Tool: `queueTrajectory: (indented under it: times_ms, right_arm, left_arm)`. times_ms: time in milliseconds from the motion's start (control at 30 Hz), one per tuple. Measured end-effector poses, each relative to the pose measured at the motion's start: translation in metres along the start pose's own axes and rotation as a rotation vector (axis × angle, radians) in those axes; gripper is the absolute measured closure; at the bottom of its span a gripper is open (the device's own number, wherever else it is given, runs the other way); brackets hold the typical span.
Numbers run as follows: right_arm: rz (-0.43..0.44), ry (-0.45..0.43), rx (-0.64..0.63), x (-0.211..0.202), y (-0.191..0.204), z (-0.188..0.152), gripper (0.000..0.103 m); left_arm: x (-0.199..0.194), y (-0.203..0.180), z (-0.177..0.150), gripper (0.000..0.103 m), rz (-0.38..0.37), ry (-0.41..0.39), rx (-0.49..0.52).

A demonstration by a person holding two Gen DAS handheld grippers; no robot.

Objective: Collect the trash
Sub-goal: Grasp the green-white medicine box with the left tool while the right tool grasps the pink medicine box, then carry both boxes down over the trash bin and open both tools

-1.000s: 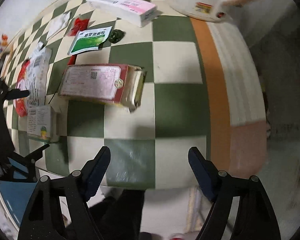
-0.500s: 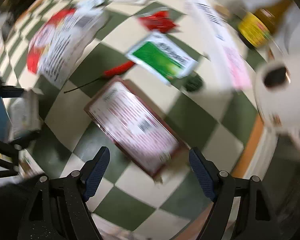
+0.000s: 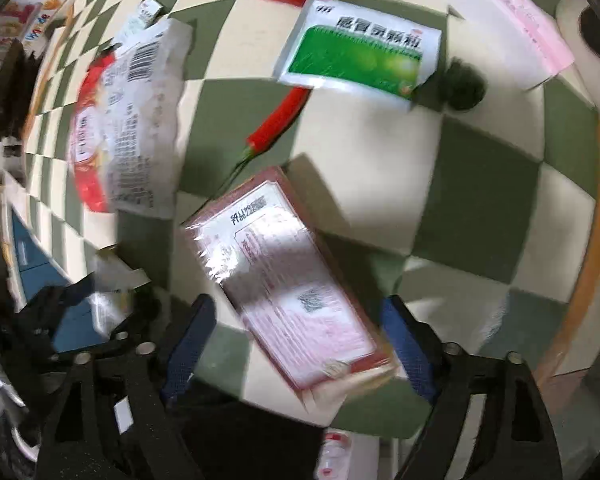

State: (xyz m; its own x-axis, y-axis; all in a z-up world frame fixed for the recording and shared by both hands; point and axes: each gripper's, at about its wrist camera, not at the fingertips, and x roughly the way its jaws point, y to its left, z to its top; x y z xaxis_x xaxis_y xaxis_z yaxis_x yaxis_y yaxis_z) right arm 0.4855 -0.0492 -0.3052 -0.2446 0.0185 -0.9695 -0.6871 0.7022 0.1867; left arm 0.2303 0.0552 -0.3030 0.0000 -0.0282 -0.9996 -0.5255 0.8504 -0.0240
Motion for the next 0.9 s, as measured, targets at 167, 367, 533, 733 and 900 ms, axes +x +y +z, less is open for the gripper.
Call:
queueTrajectory:
  times_ms: [167, 367, 533, 733, 900]
  right_arm:
    - [-0.075, -0.033, -0.085, 0.008, 0.017, -0.009, 0.009]
    - [-0.210, -0.107, -0.093, 0.008, 0.031, -0.021, 0.032]
    - [-0.144, -0.175, 0.018, 0.010, 0.041, -0.080, 0.036]
    - [-0.092, -0.309, 0.161, -0.030, 0.066, -0.142, 0.036]
    - [-0.034, -0.439, 0.278, -0.040, 0.110, -0.223, 0.036]
  left_arm:
    - [-0.001, 0.006, -0.002, 0.035, 0.022, -0.020, 0.008]
    - [-0.004, 0.012, -0.006, 0.036, 0.057, -0.062, 0.008]
    - [-0.028, 0.026, -0.016, 0.036, 0.085, -0.119, 0.039]
    - [-0.069, 0.049, -0.042, 0.036, 0.068, -0.244, 0.093]
    - [-0.089, 0.084, -0.086, 0.036, 0.007, -0.322, 0.131]
